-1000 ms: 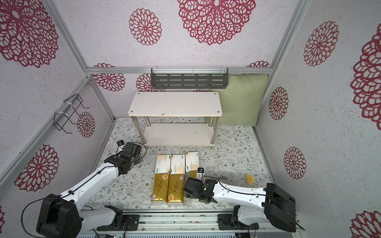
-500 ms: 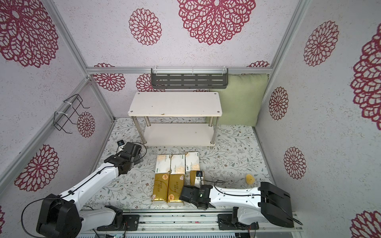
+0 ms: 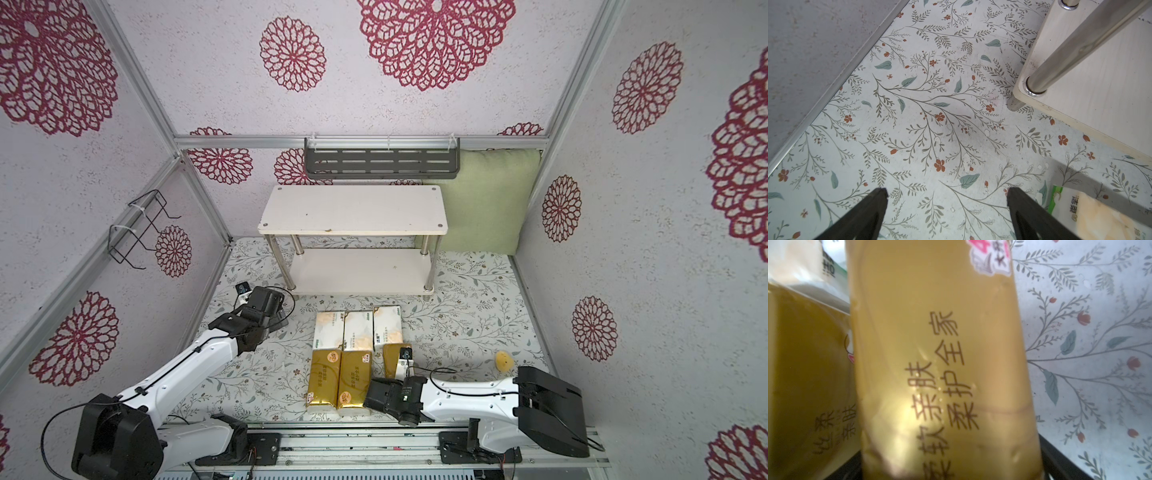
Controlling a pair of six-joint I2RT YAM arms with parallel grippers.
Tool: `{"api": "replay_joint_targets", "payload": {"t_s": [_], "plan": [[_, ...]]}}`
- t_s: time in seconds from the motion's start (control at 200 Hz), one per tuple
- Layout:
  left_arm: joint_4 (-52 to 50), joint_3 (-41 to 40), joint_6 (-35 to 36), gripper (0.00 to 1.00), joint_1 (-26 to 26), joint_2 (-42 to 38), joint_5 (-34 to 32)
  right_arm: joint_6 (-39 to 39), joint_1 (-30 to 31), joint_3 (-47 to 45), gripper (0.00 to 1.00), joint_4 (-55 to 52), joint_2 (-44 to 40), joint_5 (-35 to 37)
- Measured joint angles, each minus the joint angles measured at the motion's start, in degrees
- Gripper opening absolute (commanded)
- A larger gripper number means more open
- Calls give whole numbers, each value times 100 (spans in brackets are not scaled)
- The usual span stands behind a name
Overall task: Place the tissue boxes on the shelf by color
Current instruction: Pick up the box of tissues from the center of the board.
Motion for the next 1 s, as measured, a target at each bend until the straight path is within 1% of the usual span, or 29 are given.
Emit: {"api": "replay_joint_targets", "payload": {"t_s": [0.205,0.45,0.58,0.71,1.001], "plan": [[0,0,0,97,0,0,2,-2,0,0,85,28,0,0],[0,0,0,97,0,-2,2,-61,0,33,83,-114,-105,-114],[0,0,0,97,0,-2,11,-105,0,90,79,-326,-260,-251],[0,0,0,97,0,-2,26,-107,0,138,77,-555,-553,-302],[24,0,-2,97,11,-15,114,-127,11,579,76,-1167,-728,-369]]}}
